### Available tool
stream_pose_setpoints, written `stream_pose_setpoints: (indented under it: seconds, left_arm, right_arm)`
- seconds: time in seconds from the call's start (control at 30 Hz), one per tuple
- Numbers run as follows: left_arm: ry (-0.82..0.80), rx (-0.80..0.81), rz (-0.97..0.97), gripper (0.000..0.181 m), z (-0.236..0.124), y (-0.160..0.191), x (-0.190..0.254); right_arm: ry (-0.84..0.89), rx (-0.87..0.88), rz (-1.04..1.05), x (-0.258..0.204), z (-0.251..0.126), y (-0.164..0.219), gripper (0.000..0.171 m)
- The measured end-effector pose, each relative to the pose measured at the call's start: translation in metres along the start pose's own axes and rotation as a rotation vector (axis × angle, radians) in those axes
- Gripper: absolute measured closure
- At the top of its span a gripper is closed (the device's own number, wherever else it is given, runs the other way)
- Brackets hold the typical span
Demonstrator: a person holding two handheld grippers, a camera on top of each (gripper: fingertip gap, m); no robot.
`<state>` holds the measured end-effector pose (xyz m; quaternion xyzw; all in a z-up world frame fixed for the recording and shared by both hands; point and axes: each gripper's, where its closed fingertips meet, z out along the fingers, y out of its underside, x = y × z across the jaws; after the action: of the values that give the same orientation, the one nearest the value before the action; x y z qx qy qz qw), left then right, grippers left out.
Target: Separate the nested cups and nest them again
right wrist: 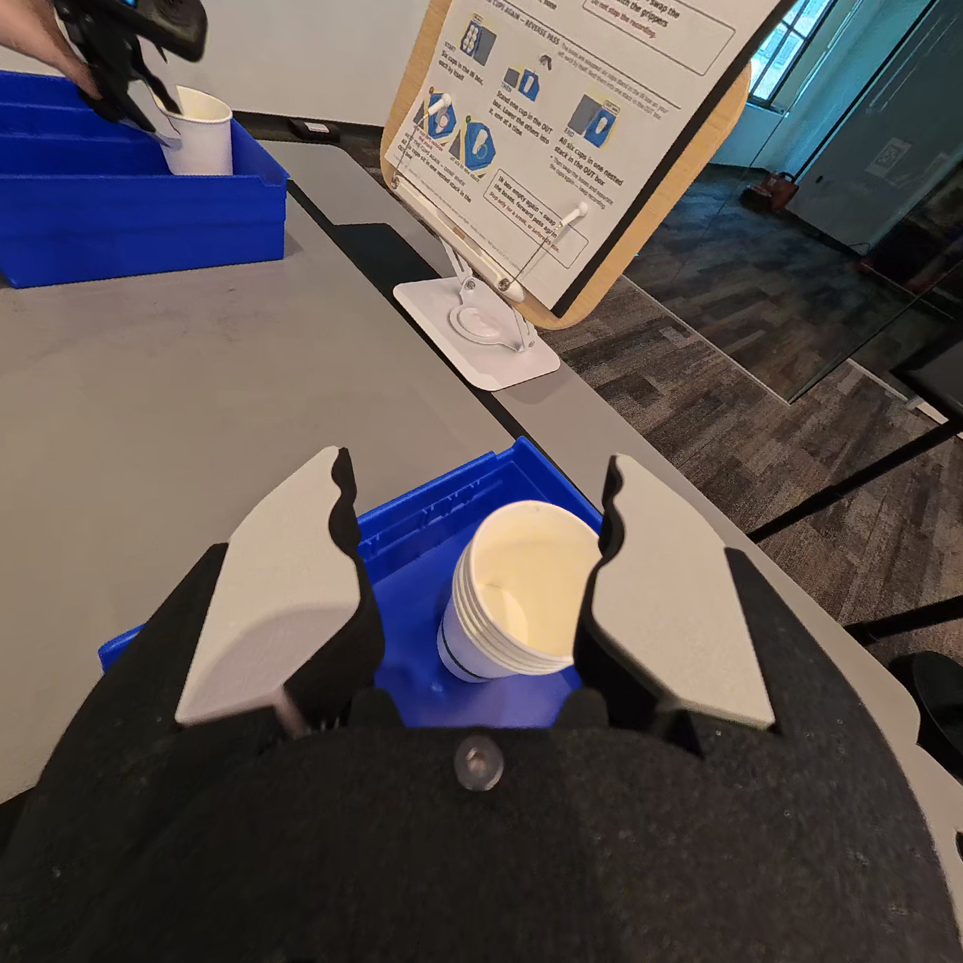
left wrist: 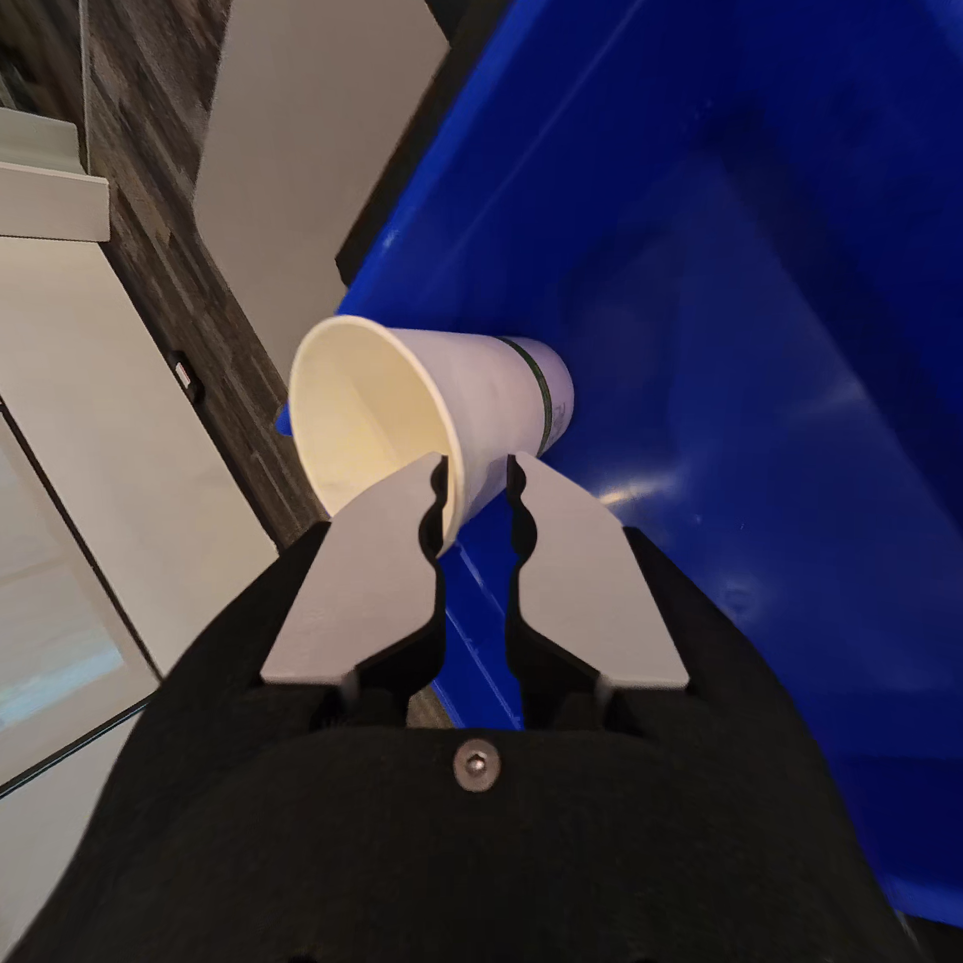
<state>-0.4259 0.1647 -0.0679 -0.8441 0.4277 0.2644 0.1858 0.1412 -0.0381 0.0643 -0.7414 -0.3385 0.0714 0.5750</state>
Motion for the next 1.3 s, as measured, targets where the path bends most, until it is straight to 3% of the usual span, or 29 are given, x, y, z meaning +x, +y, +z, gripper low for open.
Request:
stream_pose_setpoints:
  seconds: [0.2,0.33,0.43,0.53,0.67,0.8,0.9,1.03,1.3]
  left_arm:
    - [0.026,-0.026,0.058,0.176,-0.004,0.013,0.013]
    - [0.049,0.05,0.118,0.181,-0.032,0.018,0.017]
    - [0.04,0.173,0.127,0.181,-0.078,0.009,0.011]
    - [0.118,0.373,0.155,0.181,-0.146,-0.016,0.029]
    - [0.225,0.618,0.373,0.181,-0.248,-0.053,0.095]
    - [0.181,0.697,0.647,0.181,-0.306,-0.073,0.162]
    - [0.18,0.741,0.779,0.181,-0.33,-0.082,0.204]
    - [0.187,0.789,0.878,0.181,-0.349,-0.087,0.242]
    - [0.18,0.807,0.956,0.181,-0.36,-0.088,0.267]
  right_arm:
    - [-0.019,-0.022,0.0,-0.003,0.004,0.005,0.082]
    - [-0.031,-0.031,0.001,-0.005,0.004,0.006,0.082]
    - [-0.061,-0.03,-0.009,-0.012,0.005,0.003,0.082]
    - [-0.108,0.006,-0.035,-0.025,0.009,-0.012,0.082]
    - [-0.24,0.091,-0.136,-0.071,0.021,-0.053,0.082]
    - [-0.446,0.201,-0.296,-0.146,0.035,-0.094,0.084]
    - [-0.572,0.255,-0.328,-0.185,0.042,-0.109,0.083]
    - [-0.646,0.291,-0.295,-0.204,0.051,-0.117,0.082]
    - [-0.774,0.298,-0.292,-0.226,0.055,-0.113,0.087]
